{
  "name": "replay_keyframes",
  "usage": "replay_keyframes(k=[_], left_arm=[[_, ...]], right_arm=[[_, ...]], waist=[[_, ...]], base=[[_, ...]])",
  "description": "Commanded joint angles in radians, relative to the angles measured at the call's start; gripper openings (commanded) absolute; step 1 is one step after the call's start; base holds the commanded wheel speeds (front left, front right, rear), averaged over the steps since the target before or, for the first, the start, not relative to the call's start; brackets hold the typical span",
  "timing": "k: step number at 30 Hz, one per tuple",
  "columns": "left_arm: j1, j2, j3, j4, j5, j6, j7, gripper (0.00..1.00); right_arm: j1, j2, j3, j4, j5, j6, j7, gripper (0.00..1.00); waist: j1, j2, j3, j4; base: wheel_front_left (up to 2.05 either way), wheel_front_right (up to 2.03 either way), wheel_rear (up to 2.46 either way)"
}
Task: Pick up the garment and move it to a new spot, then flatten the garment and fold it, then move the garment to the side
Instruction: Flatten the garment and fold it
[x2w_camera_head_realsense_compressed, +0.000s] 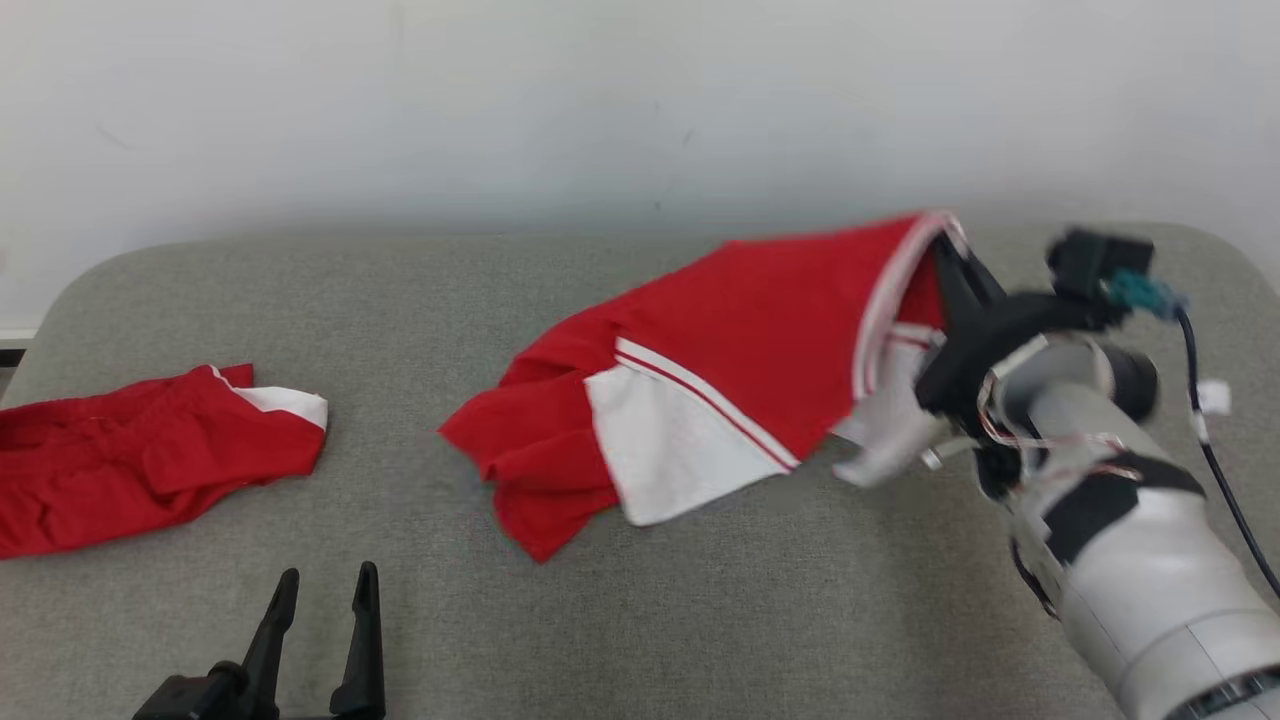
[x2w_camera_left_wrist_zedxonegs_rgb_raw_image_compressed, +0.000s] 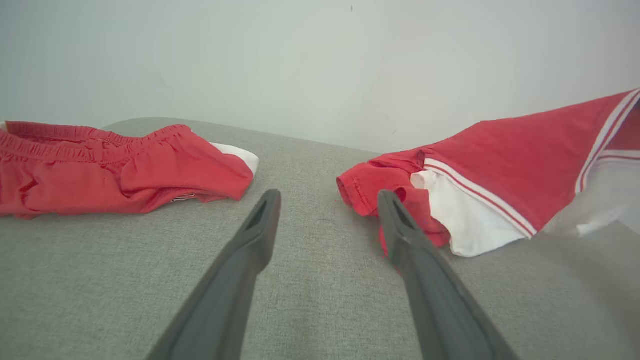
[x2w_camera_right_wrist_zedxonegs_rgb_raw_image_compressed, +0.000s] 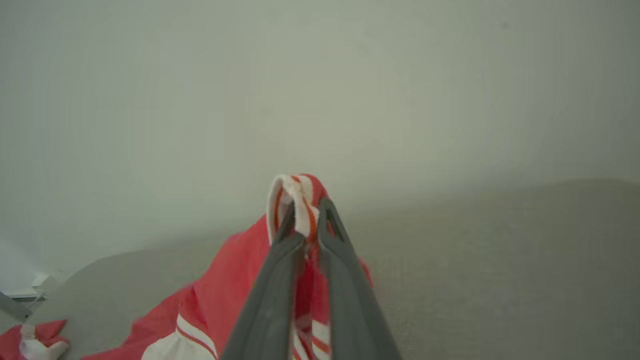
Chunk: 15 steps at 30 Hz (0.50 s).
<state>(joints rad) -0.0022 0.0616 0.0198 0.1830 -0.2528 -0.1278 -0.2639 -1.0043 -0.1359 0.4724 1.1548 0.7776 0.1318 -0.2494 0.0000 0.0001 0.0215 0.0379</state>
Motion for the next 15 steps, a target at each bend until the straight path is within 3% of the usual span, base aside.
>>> replay_keyframes(k=[1,3,4,5,12,15], left_arm=[[-0.009,0.001,0.001,-0.001,-0.003,0.000,-0.001,1.00],[-0.009,-0.001,-0.001,0.001,-0.001,-0.001,-0.001,1.00],[-0.008,-0.001,-0.001,0.002,0.001,-0.001,-0.001,1.00],[-0.008,-0.002,-0.001,0.003,0.002,-0.001,-0.001,1.00],[0.000,-0.004,0.000,0.012,0.010,-0.002,-0.001,1.00],[0.009,-0.004,0.001,0.015,0.010,-0.002,-0.001,1.00]], right_arm=[[0.019,-0.010,-0.010,0.033,-0.020,-0.002,-0.010,0.00],[0.045,-0.040,-0.038,0.089,-0.044,-0.002,-0.015,0.00],[0.062,-0.058,-0.047,0.107,-0.063,-0.002,-0.017,0.26],[0.078,-0.075,-0.062,0.118,-0.076,-0.002,-0.016,1.00],[0.158,-0.150,-0.133,0.132,-0.255,-0.002,-0.017,1.00],[0.175,-0.151,-0.158,0.087,-0.365,-0.002,-0.017,1.00]], waist=[[0.0000,-0.0001,0.006,-0.006],[0.0000,-0.0001,0.008,-0.011],[0.0000,-0.0001,0.009,-0.013],[0.0000,-0.0001,0.009,-0.016],[0.0000,-0.0001,-0.009,-0.023],[0.0000,-0.0001,-0.020,-0.022]], base=[[0.00,0.00,0.00],[0.00,0.00,0.00],[0.00,0.00,0.00],[0.00,0.00,0.00],[0.00,0.00,0.00],[0.00,0.00,0.00]])
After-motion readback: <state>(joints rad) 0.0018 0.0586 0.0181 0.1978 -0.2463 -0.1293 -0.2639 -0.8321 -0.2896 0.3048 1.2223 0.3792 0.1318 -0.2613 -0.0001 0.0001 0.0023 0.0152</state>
